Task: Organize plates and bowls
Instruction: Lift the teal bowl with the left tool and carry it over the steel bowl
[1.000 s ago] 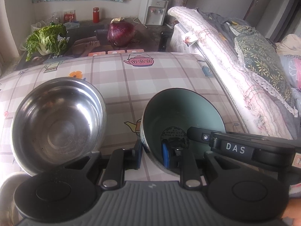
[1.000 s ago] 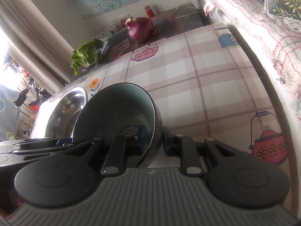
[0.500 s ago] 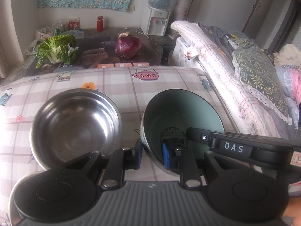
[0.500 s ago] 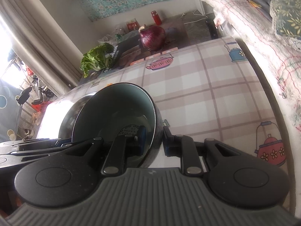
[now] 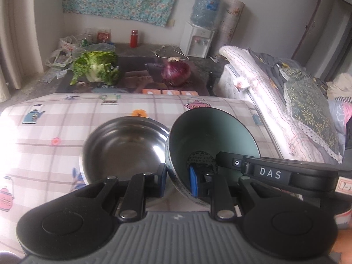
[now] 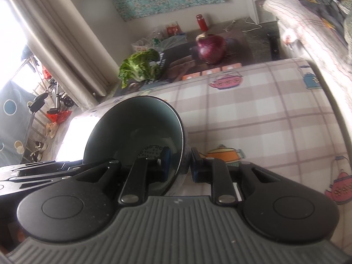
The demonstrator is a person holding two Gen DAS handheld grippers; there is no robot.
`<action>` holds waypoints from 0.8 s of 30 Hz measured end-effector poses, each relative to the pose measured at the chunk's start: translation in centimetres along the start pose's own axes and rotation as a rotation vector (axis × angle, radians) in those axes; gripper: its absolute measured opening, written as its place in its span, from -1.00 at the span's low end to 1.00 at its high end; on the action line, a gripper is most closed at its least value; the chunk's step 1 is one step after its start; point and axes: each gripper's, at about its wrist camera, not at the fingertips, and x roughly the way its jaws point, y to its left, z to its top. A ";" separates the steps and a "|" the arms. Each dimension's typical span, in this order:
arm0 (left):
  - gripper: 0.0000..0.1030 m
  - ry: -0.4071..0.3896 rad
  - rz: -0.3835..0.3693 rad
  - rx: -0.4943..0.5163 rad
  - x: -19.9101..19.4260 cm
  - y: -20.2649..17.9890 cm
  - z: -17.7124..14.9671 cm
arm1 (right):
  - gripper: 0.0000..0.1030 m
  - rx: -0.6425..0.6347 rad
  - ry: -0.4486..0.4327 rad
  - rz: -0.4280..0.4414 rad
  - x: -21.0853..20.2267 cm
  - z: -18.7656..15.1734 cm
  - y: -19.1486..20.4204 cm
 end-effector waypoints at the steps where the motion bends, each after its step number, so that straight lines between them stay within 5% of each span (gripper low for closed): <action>1: -0.56 -0.004 0.003 -0.006 -0.2 0.5 0.1 | -0.65 -0.007 0.002 0.005 0.3 0.1 0.5; 14: -0.57 -0.021 0.075 -0.096 -0.6 7.9 0.7 | -0.65 -0.065 0.061 0.068 5.8 0.4 7.2; 24: -0.57 0.038 0.064 -0.101 3.1 9.0 0.5 | -0.65 -0.048 0.106 0.024 9.7 0.1 6.6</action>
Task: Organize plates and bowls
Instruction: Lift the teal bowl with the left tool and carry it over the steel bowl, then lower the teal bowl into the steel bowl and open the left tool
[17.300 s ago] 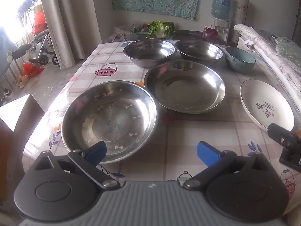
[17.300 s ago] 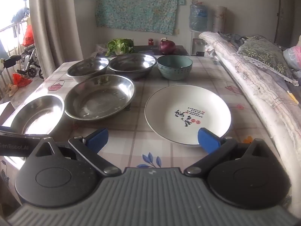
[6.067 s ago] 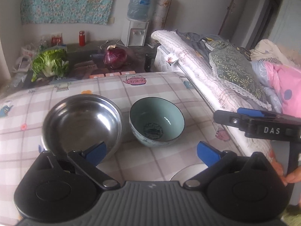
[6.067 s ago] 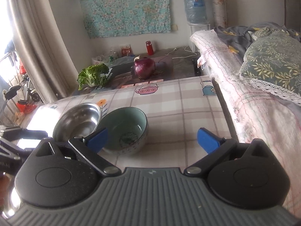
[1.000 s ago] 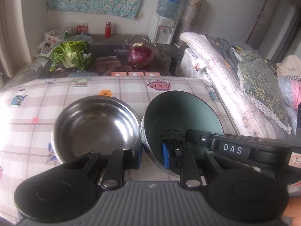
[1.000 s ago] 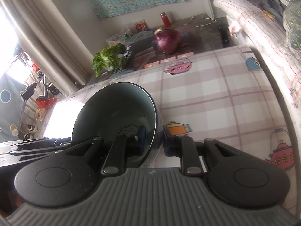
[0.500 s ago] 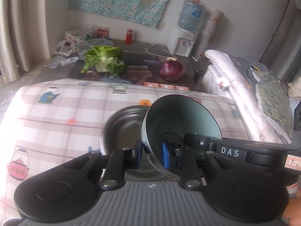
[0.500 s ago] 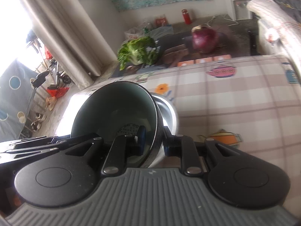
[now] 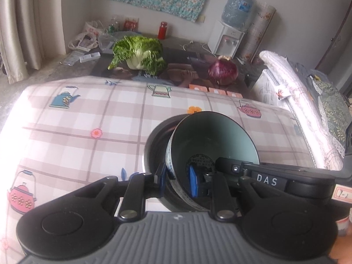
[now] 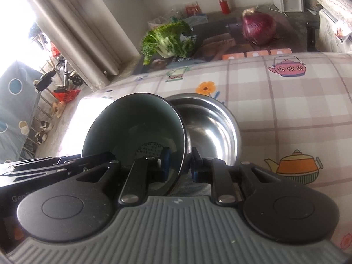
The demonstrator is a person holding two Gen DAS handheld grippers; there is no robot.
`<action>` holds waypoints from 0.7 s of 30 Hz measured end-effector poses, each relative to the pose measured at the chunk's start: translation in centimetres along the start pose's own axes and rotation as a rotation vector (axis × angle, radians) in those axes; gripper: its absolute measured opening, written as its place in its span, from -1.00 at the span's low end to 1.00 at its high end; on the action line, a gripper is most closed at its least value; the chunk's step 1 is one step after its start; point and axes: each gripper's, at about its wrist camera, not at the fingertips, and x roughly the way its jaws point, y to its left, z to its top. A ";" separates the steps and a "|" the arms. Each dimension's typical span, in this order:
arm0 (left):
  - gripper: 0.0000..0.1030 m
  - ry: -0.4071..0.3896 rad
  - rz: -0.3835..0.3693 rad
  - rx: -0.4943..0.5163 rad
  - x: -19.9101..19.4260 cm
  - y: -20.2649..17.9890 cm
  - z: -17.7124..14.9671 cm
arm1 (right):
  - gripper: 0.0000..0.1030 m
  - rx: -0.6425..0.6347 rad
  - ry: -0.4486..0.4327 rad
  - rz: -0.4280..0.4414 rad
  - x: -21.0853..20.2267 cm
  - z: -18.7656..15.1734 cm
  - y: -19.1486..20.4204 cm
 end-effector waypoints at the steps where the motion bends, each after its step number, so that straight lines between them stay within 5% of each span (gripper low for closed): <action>1: -0.57 0.007 -0.001 0.001 0.5 -0.1 0.0 | -0.65 0.001 0.002 -0.007 0.2 0.0 -0.3; 14: -0.56 0.046 0.005 0.017 3.4 0.5 -0.1 | -0.61 -0.093 -0.038 -0.090 2.1 -0.1 -0.4; 21: -0.17 -0.024 0.009 0.062 0.2 0.1 0.1 | 0.13 -0.132 -0.099 -0.085 0.4 -0.1 0.7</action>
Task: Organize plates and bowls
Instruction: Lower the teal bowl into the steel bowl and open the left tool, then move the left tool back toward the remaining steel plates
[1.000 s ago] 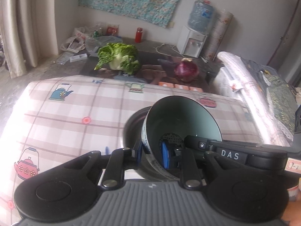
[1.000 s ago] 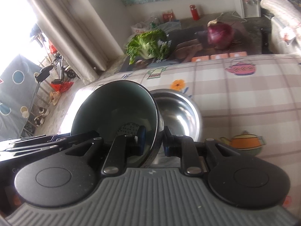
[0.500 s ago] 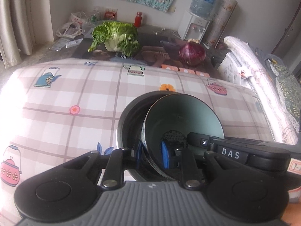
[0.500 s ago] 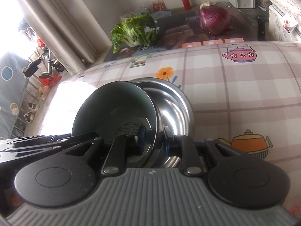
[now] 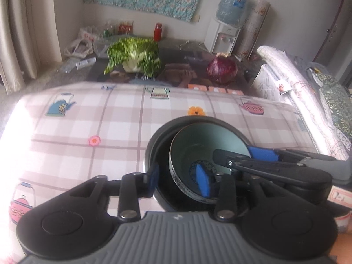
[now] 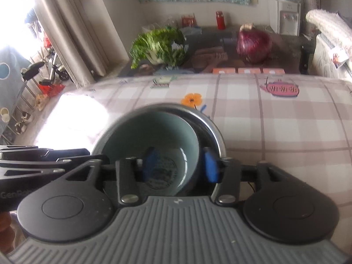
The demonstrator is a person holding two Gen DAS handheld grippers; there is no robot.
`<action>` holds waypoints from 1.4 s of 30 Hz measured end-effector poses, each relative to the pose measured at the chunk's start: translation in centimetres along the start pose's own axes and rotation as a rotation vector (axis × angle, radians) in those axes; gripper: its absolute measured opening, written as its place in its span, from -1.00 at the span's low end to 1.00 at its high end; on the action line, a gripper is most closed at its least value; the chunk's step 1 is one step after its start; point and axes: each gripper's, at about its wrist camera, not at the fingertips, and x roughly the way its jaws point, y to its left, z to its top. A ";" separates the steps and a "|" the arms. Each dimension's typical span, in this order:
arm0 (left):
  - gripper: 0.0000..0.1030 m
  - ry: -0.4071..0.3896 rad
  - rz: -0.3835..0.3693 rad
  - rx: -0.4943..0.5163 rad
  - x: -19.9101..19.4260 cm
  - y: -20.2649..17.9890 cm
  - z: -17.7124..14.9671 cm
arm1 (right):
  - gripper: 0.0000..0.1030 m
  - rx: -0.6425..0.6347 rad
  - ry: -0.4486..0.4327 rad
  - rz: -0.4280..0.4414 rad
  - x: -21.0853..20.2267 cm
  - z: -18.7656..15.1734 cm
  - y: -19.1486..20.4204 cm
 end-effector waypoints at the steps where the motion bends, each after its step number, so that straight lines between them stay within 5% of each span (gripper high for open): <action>1: -0.11 -0.012 -0.002 0.005 -0.6 0.0 -0.1 | 0.20 -0.004 -0.012 0.003 -0.4 0.1 0.2; 10: 0.13 -0.134 0.039 0.049 -7.7 1.9 -3.4 | 0.29 0.047 -0.100 0.067 -7.2 -1.1 1.2; 17: 0.19 -0.241 0.108 0.015 -14.1 4.8 -8.3 | 0.29 0.083 -0.133 0.151 -13.8 -6.4 2.4; 23: 0.21 -0.347 0.249 -0.031 -18.2 7.1 -14.2 | 0.29 0.056 -0.152 0.200 -18.7 -11.7 4.8; 34: 0.21 -0.328 0.332 -0.098 -23.3 9.0 -25.3 | 0.29 0.010 -0.142 0.238 -22.6 -20.9 8.8; 42: 0.21 -0.236 0.356 -0.168 -22.8 9.4 -29.2 | 0.19 0.020 -0.018 0.339 -20.6 -25.0 12.4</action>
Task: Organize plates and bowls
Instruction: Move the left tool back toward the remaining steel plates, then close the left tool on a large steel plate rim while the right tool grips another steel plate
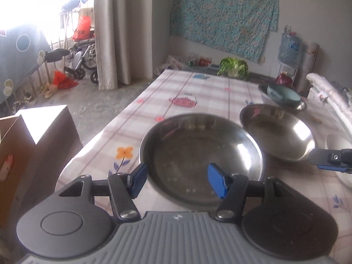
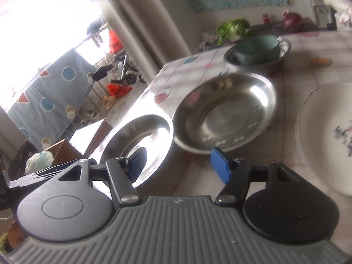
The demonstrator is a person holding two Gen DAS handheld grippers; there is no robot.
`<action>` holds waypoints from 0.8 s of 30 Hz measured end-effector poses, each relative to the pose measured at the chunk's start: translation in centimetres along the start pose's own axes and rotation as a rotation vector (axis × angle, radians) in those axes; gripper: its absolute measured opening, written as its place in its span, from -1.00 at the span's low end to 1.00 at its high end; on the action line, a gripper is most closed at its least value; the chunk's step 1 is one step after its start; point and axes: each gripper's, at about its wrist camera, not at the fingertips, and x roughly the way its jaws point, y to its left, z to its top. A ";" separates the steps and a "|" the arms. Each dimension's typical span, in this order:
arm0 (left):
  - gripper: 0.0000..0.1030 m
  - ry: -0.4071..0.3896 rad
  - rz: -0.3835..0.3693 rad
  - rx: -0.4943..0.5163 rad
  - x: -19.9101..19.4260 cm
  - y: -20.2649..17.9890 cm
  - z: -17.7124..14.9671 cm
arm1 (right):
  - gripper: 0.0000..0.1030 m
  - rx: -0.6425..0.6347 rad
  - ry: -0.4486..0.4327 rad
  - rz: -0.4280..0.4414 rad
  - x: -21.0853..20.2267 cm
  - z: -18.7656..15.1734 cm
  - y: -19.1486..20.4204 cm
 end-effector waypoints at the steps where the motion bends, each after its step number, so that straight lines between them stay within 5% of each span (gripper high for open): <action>1: 0.21 0.013 0.013 0.006 0.2 0.0 -0.2 | 0.17 -0.004 0.016 0.006 0.6 -0.1 0.4; 13: 0.18 0.087 0.083 -0.010 4.3 1.9 0.9 | -0.13 0.025 0.105 0.015 7.4 1.5 2.2; 24: -0.27 0.136 0.091 -0.072 6.3 3.0 1.1 | -0.57 0.016 0.136 -0.027 10.5 2.1 2.2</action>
